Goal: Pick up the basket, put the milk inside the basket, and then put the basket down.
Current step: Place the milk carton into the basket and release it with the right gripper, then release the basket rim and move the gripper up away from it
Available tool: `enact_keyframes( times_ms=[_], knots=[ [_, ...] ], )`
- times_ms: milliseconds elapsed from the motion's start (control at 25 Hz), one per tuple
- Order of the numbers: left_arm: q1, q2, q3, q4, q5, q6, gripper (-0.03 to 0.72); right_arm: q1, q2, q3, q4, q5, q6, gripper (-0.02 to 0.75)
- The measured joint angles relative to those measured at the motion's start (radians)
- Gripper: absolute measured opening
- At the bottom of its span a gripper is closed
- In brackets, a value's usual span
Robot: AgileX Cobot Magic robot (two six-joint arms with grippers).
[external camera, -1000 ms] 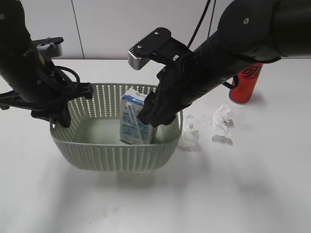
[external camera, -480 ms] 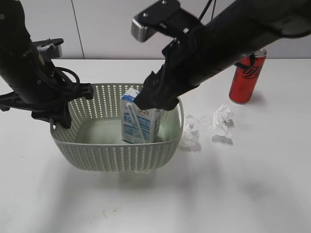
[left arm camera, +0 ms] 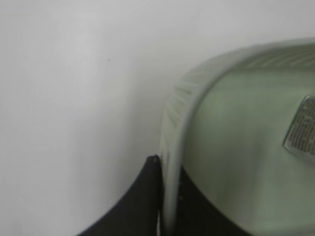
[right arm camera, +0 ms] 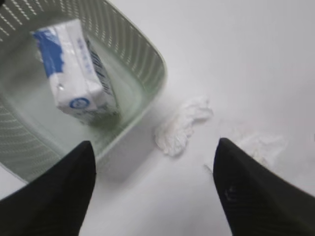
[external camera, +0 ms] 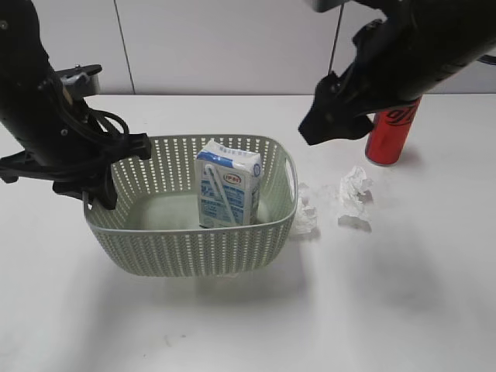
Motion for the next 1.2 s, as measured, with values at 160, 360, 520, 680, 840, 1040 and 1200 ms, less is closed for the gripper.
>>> enact_keyframes(
  times_ms=[160,360,520,680,840,1040,1200],
  knots=[
    [0.000,-0.004,0.000,-0.003,0.009,0.000,-0.001,-0.148,0.000,0.000,-0.003,0.070,0.008,0.585],
    [0.000,-0.023,0.000,-0.003,0.011,0.000,-0.001,-0.319,0.000,0.000,-0.019,0.150,0.071,0.586],
    [0.000,-0.025,0.000,-0.003,0.012,0.000,-0.001,-0.386,-0.004,-0.001,-0.093,0.250,0.128,0.586],
    [0.000,-0.025,0.000,-0.003,0.012,0.000,-0.001,-0.393,-0.017,0.008,-0.158,0.394,0.152,0.586],
    [0.000,-0.025,0.000,-0.003,0.012,0.000,-0.001,-0.393,-0.096,0.074,-0.156,0.430,0.177,0.586],
    [0.000,-0.025,0.000,-0.003,0.007,0.000,-0.001,-0.393,-0.285,0.202,-0.155,0.429,0.183,0.586],
    [0.000,-0.025,0.000,-0.003,0.001,0.000,-0.001,-0.393,-0.485,0.313,-0.154,0.379,0.186,0.586]
  ],
)
